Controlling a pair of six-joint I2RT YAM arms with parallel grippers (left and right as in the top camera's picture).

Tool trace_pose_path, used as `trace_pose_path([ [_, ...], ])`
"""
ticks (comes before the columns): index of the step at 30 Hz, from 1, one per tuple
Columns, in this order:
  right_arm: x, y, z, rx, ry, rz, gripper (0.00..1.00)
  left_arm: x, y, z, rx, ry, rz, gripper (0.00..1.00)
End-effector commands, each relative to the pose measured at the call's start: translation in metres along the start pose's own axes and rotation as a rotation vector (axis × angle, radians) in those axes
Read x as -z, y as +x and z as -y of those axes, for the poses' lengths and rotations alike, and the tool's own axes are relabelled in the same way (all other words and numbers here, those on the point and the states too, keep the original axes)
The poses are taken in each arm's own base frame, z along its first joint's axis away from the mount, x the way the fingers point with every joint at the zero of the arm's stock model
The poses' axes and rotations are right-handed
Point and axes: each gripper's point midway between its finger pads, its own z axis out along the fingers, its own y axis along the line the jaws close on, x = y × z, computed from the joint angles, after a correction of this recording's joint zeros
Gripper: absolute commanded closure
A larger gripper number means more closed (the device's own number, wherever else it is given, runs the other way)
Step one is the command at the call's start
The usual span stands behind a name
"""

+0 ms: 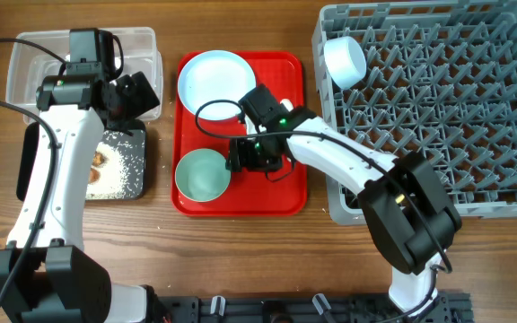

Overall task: Sort waste into correct bins and load items into the dishwasher rack
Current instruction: 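Move the right gripper back to the green bowl on the red tray, then grasp the green bowl and place it in the dish rack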

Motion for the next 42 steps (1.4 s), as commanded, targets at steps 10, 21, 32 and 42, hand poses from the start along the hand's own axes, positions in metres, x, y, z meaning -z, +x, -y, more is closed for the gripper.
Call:
trace_pose_path([
  [10,-0.011,0.004,-0.013,-0.007,0.008,0.021,0.75,0.004,-0.006,-0.001,0.003,0.0,0.02,0.0],
  [21,-0.016,-0.002,-0.005,-0.075,-0.012,0.0,0.96,0.004,-0.006,-0.001,0.003,0.0,0.02,0.0],
  [32,0.244,-0.063,0.077,-0.2,0.331,0.672,0.96,0.004,-0.006,-0.001,0.003,0.0,0.02,0.0],
  [42,0.447,0.015,0.168,-0.403,1.197,1.161,0.96,0.004,-0.006,-0.001,0.003,0.0,0.02,0.0],
])
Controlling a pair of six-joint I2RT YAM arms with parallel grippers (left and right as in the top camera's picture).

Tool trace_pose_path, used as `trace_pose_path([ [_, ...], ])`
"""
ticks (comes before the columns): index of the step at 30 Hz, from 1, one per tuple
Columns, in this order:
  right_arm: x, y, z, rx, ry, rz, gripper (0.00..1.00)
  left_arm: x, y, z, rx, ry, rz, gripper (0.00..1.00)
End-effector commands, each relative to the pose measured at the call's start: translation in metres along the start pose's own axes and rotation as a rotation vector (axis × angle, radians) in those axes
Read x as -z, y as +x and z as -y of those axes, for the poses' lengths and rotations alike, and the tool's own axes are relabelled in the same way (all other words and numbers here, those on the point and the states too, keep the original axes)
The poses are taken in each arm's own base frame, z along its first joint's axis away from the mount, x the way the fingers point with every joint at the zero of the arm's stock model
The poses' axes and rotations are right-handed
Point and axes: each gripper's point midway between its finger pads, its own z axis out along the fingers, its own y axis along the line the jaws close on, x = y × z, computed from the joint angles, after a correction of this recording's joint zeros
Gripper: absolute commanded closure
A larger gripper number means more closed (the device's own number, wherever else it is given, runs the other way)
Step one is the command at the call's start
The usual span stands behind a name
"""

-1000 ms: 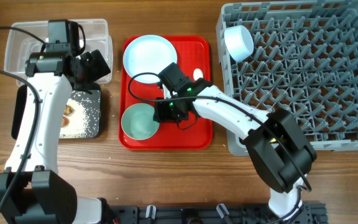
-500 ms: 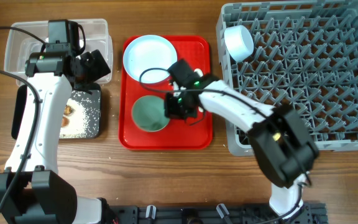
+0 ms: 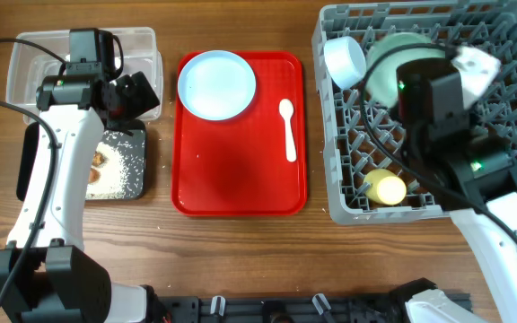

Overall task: Sort waste into correct bins and load items into the dishwasher rack
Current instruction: 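Grasp the green bowl and place it in the dish rack, then reach the right gripper to the light-blue plate's rim and grasp it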

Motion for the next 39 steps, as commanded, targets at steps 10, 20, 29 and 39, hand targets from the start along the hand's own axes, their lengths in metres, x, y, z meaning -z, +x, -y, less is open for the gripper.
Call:
trace_pose_path([
  [10,-0.101,0.058,-0.043,0.978,0.41,-0.086,0.96,0.004,-0.006,-0.001,0.003,0.0,0.02,0.0],
  [20,-0.11,0.105,-0.096,1.176,0.33,-0.085,0.96,0.004,-0.006,-0.001,0.003,0.0,0.02,0.0],
  [29,-0.089,0.148,-0.131,1.324,0.105,-0.147,0.43,0.004,-0.006,-0.001,0.003,0.0,0.02,0.0],
  [39,-0.067,0.175,-0.179,1.229,-0.207,-0.182,0.0,0.004,-0.006,-0.001,0.003,0.0,0.02,0.0],
])
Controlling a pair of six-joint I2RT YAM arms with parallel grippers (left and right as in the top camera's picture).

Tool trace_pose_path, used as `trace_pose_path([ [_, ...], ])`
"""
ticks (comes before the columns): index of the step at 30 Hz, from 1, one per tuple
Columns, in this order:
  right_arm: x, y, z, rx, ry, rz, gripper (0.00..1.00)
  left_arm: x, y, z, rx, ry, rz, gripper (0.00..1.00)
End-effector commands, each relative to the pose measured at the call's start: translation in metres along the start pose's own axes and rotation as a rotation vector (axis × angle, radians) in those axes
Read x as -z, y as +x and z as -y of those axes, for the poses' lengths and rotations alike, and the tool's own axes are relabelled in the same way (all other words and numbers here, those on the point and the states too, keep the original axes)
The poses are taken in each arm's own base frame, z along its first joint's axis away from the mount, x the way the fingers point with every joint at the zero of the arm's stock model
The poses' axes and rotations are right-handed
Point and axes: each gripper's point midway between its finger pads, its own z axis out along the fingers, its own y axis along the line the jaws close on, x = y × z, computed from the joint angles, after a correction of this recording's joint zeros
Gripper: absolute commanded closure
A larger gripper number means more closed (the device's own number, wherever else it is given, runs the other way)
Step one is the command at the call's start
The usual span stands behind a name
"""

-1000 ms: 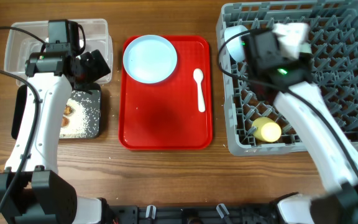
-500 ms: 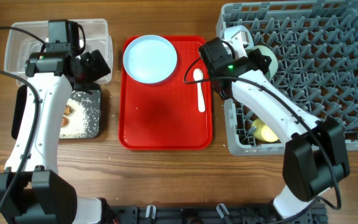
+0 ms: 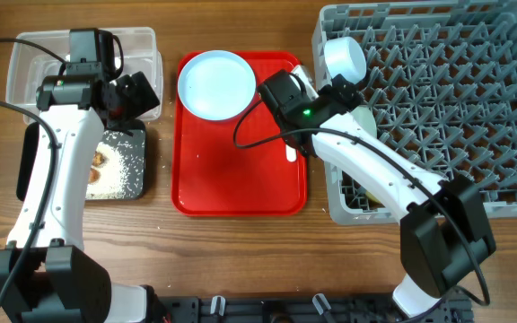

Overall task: Sort waste into correct bins and load items into the dishwasher rack
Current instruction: 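Reach the right gripper to the light-blue plate's rim and grasp it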

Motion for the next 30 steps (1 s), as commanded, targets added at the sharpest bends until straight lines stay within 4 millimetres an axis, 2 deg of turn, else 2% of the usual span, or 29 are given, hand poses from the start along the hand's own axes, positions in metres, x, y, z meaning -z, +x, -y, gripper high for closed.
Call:
trace_pose_path([
  [1,0.013,-0.025,-0.014,-0.074,-0.145,0.078,0.0,0.004,-0.006,-0.001,0.003,0.001,0.02,0.0],
  [4,0.042,-0.063,-0.022,-0.139,-0.344,0.208,0.0,0.004,-0.006,-0.001,0.003,0.0,0.02,0.0],
  [5,0.056,-0.078,-0.032,-0.153,-0.453,0.268,0.0,0.004,-0.006,-0.001,0.003,0.0,0.02,0.0],
  [7,0.08,-0.097,-0.052,-0.158,-0.637,0.357,0.0,0.004,-0.006,-0.001,0.003,0.001,0.02,0.0],
  [8,0.101,-0.108,-0.067,-0.155,-0.783,0.423,0.0,0.004,-0.006,-0.001,0.003,0.0,0.02,0.0],
  [9,0.122,-0.121,-0.08,-0.225,-0.946,0.474,0.0,0.004,-0.006,-0.001,0.003,0.0,0.02,0.0],
  [10,0.126,-0.129,-0.08,-0.283,-0.981,0.488,0.0,0.004,-0.006,-0.001,0.003,0.0,0.02,0.0],
  [12,0.117,-0.144,-0.076,-0.413,-0.962,0.49,0.09,0.004,-0.006,-0.001,0.003,0.0,0.02,0.0],
  [13,0.105,-0.15,-0.072,-0.492,-0.916,0.473,0.2,0.004,-0.006,-0.001,0.003,0.0,0.02,0.0],
  [14,0.087,-0.154,-0.068,-0.594,-0.849,0.436,0.3,0.004,-0.006,-0.001,0.003,0.0,0.02,0.0],
  [16,0.05,-0.158,-0.071,-0.745,-0.74,0.369,0.37,0.004,-0.006,-0.001,0.003,0.0,0.02,0.0],
  [19,0.018,-0.162,-0.109,-0.748,-0.756,0.32,0.39,0.004,-0.006,-0.001,0.003,0.0,0.02,0.0],
  [20,0.01,-0.159,-0.127,-0.736,-0.789,0.287,0.41,0.004,-0.006,-0.001,0.003,0.0,0.02,0.0],
  [23,-0.015,-0.142,-0.16,-0.839,-0.813,0.134,0.43,0.004,-0.006,-0.001,0.003,0.0,0.02,0.0],
  [25,-0.026,-0.135,-0.173,-0.866,-0.811,0.08,0.44,0.004,-0.006,-0.001,0.003,0.0,0.02,0.0],
  [27,-0.029,-0.133,-0.178,-0.864,-0.81,0.072,0.47,0.004,-0.006,-0.001,0.003,0.0,0.02,0.0],
  [30,-0.031,-0.132,-0.181,-0.885,-0.815,0.053,0.6,0.004,-0.006,-0.001,0.003,0.0,0.02,0.0],
])
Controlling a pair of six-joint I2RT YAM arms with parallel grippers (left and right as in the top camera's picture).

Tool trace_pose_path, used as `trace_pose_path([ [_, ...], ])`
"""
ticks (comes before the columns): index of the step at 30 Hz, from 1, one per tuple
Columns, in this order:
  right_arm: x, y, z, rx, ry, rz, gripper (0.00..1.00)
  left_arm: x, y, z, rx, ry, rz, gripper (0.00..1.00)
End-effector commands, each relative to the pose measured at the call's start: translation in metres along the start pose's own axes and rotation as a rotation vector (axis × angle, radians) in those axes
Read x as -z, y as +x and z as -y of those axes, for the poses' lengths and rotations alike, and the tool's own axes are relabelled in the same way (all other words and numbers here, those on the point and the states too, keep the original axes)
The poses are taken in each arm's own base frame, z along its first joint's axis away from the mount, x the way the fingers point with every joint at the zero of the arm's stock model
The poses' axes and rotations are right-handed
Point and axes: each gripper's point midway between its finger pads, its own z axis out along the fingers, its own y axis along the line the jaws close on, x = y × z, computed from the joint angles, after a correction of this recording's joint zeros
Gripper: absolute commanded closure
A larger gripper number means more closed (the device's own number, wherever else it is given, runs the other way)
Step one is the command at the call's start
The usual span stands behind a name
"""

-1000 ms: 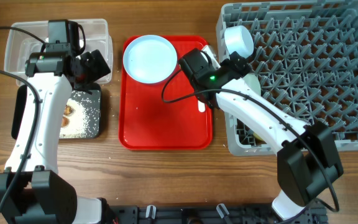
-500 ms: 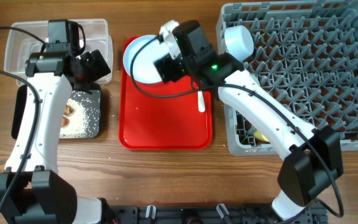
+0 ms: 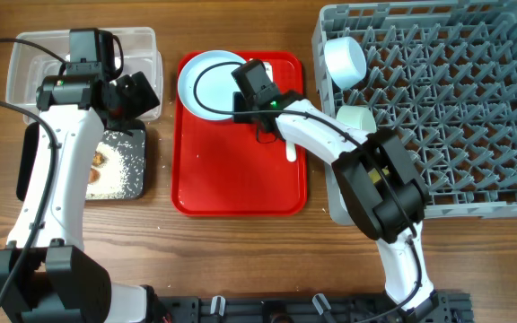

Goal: Sort waste into correct bins and load items into the dishwasher rack

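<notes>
A white plate (image 3: 206, 79) lies at the top of the red tray (image 3: 232, 184), and a white spoon (image 3: 290, 151) lies at the tray's right side, partly under my right arm. My right gripper (image 3: 243, 106) hangs over the plate's right rim; its wrist hides the fingers. In the grey dishwasher rack (image 3: 447, 117), a white cup (image 3: 345, 59) sits at the top left corner, with a pale green bowl (image 3: 357, 117) just below it. My left gripper (image 3: 140, 94) hovers between the bins at the left, its jaws unclear.
A clear plastic bin (image 3: 25, 67) stands at the far left, with a black tray of rice and scraps (image 3: 119, 166) below it. My right arm stretches from the bottom right across the rack's left edge to the red tray.
My right gripper has moved left from above the spoon at the tray's right side to the plate's right rim. The left arm has not moved.
My right gripper was at the green bowl on the tray's lower left. Then the bowl was off the tray, held above the rack. Then the bowl sat in the rack below the cup, with the gripper back over the tray, and now at the plate.
</notes>
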Motion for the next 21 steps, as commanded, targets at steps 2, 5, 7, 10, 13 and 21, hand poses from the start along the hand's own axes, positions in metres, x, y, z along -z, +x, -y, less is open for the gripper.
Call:
trace_pose_path([
  [2,-0.008,0.011,0.001,-0.055,-0.007,-0.036,0.73,0.004,-0.006,-0.001,0.003,0.0,0.02,0.0],
  [5,-0.008,0.023,0.003,-0.09,-0.003,-0.091,0.96,0.004,-0.006,-0.001,0.003,0.0,0.02,0.0],
  [7,-0.007,0.031,0.003,-0.103,-0.005,-0.125,0.96,0.004,-0.006,-0.001,0.003,0.0,0.02,0.0],
  [10,-0.004,0.045,-0.001,-0.104,-0.035,-0.199,0.96,0.004,-0.006,-0.001,0.003,0.0,0.02,0.0],
  [13,0.005,0.048,-0.001,-0.097,-0.048,-0.259,0.96,0.004,-0.006,-0.001,0.003,0.0,0.02,0.0],
  [21,0.086,-0.03,0.023,0.004,-0.055,-0.132,0.96,0.004,-0.006,-0.001,0.003,0.0,0.02,0.0],
])
